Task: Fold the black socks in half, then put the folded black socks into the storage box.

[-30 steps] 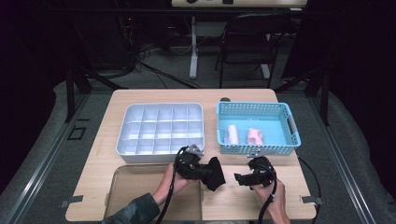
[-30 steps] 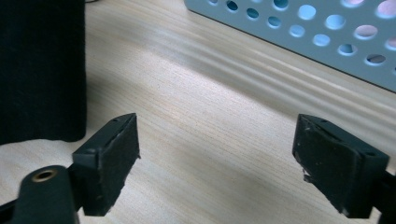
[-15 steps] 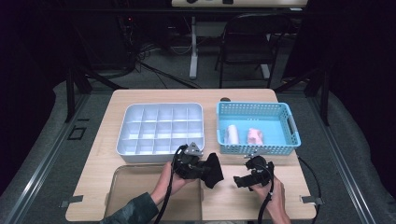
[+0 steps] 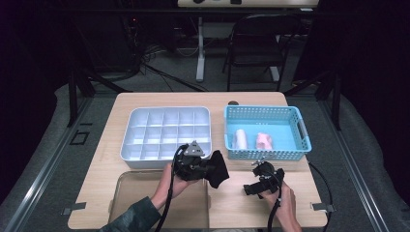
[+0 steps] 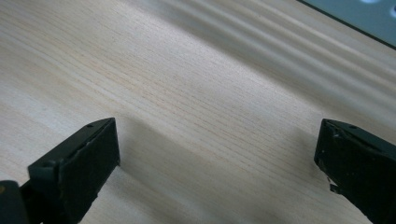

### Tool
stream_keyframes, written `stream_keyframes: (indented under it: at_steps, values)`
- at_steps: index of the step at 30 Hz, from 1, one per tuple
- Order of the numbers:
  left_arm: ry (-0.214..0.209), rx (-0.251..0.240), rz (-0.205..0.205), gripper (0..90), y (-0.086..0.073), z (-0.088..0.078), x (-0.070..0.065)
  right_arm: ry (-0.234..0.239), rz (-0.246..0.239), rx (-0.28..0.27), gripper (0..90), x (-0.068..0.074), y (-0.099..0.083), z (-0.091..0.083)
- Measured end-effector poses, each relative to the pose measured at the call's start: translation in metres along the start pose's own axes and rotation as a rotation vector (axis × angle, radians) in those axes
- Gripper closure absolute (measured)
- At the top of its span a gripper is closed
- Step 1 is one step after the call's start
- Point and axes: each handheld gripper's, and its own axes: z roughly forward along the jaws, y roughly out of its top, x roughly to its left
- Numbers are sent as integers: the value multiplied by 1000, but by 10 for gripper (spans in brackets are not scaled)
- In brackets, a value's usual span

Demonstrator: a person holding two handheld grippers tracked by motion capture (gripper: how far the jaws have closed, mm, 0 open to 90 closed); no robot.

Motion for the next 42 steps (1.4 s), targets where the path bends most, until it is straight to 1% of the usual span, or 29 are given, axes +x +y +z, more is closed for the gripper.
stream_keyframes:
  at_steps: [2,3,4,5,6,9,10,11,15,17,18,19,20,21,22,23,25,26,27,29,30,31,33,34,35,37,39,40,42]
  values:
    - [2,-5,-1,725,0,-1,0,1,-2,5,0,0,0,0]
    - [4,-6,-1,725,1,-4,1,-10,-10,21,0,0,0,1]
    - [9,-13,-3,725,1,-4,1,-11,-10,23,0,0,0,1]
    - [8,-10,0,725,2,-6,2,-11,-3,20,0,0,0,2]
    - [8,-10,0,725,2,-6,2,-14,-9,27,0,0,0,2]
    - [15,-34,-3,725,5,-11,3,-8,-2,24,0,0,0,2]
    - [15,-34,-3,725,5,-11,3,-8,-2,24,0,0,0,2]
    - [22,-40,2,726,7,-15,4,-15,-6,26,0,0,0,2]
    - [43,-71,-8,725,9,-21,8,-11,2,19,0,0,-1,2]
    - [47,-73,-12,725,10,-25,10,-15,-1,25,0,0,-1,2]
    - [59,-88,-17,725,12,-29,13,-17,2,22,0,0,-1,2]
    - [59,-88,-17,725,12,-29,13,-17,2,23,0,0,-1,2]
    - [73,-107,-25,725,14,-35,17,-17,1,24,0,0,-1,2]
    - [73,-107,-25,725,14,-35,17,-17,2,24,0,0,-1,2]
    - [95,-127,-30,725,16,-42,22,-17,3,24,0,0,-1,2]
    - [98,-133,-33,725,17,-44,24,-17,4,24,0,0,-1,2]
    - [118,-138,-34,725,19,-49,29,-18,5,23,0,0,-1,2]
    - [132,-148,-41,725,19,-52,32,-18,6,23,0,0,-1,2]
    - [147,-145,-34,725,21,-54,35,-17,13,16,0,1,-2,2]
    - [174,-152,-33,725,23,-56,39,-18,14,18,0,1,-1,2]
    - [183,-151,-29,725,24,-57,40,-19,13,19,0,1,-1,2]
    - [215,-146,-14,725,26,-57,41,-20,9,24,0,0,-1,2]
    - [234,-140,-9,725,28,-54,43,-20,8,26,0,0,-1,2]
    - [258,-130,4,725,29,-51,44,-21,10,25,0,0,-1,2]
    - [273,-118,13,725,29,-49,44,-20,12,24,0,1,-1,2]
    - [274,-111,17,725,30,-44,47,-21,11,24,0,0,-1,2]
    - [294,-99,27,725,30,-40,48,-20,11,23,0,0,-1,2]
    - [288,-99,20,725,30,-38,49,-20,11,23,0,0,-1,2]
    - [303,-83,26,725,30,-33,52,-13,17,15,0,1,-2,2]
